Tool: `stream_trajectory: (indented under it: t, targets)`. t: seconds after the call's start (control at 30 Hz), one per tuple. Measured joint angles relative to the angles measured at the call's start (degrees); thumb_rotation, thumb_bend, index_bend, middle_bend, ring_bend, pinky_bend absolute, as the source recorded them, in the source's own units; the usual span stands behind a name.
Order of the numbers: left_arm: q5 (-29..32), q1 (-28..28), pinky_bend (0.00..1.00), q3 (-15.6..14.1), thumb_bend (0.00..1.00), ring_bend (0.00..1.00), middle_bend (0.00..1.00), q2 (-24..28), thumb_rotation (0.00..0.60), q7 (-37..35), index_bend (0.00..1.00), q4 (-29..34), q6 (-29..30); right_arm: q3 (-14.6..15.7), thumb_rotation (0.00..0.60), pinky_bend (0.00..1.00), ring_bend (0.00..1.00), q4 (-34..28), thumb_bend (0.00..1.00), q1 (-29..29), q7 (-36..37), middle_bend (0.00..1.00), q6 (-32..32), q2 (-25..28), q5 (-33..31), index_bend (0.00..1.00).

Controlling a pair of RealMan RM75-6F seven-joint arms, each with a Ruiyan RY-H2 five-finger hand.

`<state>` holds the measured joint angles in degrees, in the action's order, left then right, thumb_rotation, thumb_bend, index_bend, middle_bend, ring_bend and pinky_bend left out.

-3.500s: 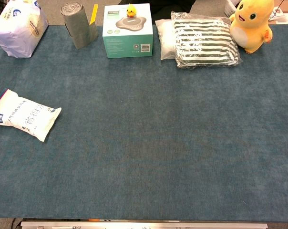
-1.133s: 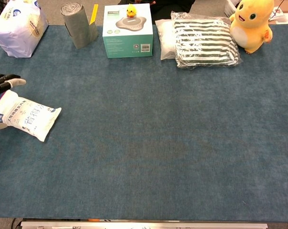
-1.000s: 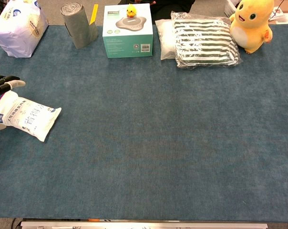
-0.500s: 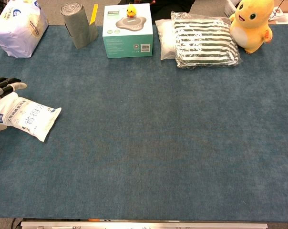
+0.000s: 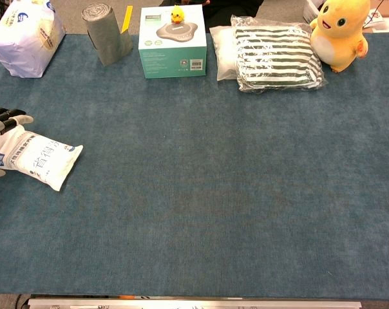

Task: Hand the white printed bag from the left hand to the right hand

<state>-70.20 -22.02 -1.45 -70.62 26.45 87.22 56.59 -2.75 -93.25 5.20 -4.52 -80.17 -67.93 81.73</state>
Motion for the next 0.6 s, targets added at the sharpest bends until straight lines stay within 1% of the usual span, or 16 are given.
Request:
stream_trajectory:
  t: [0.27,0.6]
  targets:
    - [0.91,-0.83,0.18,-0.08,0.16,0.0,0.0,0.15,0.6,1.79,0.07,0.73,-0.36,0.09,0.6,0.33,0.33,0.26,0.1,-0.28,0.42,0.35,-0.15,-0.17,-0.06,0.18]
    - [3.65,-3.06,0.2,-0.06,0.17,0.0,0.0,0.35,0.6,5.82,0.07,1.79,-2.25,0.23,0.6,0.33,0.33,0.82,0.1,-0.44,0.75,0.35,0.06,-0.62,-0.18,0.18]
